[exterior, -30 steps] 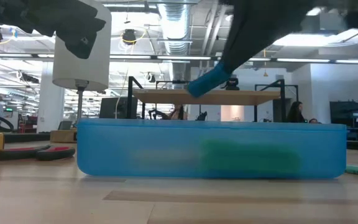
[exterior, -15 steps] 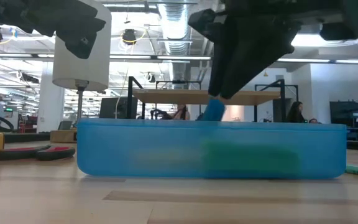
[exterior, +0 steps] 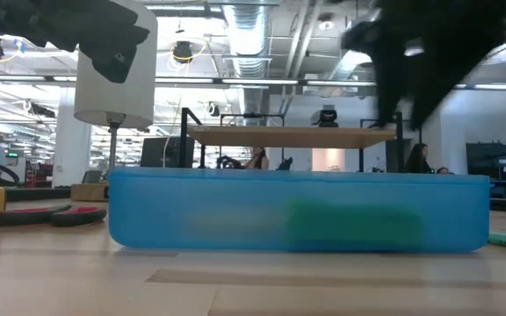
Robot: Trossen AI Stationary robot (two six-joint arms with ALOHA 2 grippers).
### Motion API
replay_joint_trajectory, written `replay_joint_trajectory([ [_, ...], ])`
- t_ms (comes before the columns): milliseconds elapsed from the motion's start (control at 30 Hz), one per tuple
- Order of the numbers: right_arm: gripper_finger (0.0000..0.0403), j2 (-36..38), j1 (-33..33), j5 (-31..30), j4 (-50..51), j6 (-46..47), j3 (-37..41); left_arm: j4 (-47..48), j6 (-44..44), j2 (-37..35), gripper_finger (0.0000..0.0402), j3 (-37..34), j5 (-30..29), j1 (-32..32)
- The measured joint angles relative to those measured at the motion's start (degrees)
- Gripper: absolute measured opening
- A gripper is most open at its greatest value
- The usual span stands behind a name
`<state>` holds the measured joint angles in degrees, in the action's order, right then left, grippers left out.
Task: Pack school essentials
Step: Put the blue pencil into the blue supply box
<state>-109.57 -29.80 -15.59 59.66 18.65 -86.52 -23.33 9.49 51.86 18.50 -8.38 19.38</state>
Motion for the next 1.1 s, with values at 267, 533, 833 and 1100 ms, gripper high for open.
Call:
replay_joint_trajectory([
  [267,0.0182,0.78,-11.39,-2.22,2.53,18.26,0.07,-0.11,0.0,0.0,0.0098,0.0,0.0,-0.01],
  [533,0.0187,1.62,-16.26,-3.51,-0.01,36.55,2.33,-0.56,0.03,0.0,0.0098,0.01,0.0,-0.02],
  [833,0.018,17.42,-14.51,-3.85,-24.77,44.57,27.74,-0.72,-0.83,0.0,0.0098,0.01,0.0,-0.02],
  [1100,0.0189,19.14,-11.01,0.55,-35.88,45.55,32.76,-1.04,-0.83,0.0,0.0098,0.0,-0.94,-0.02],
])
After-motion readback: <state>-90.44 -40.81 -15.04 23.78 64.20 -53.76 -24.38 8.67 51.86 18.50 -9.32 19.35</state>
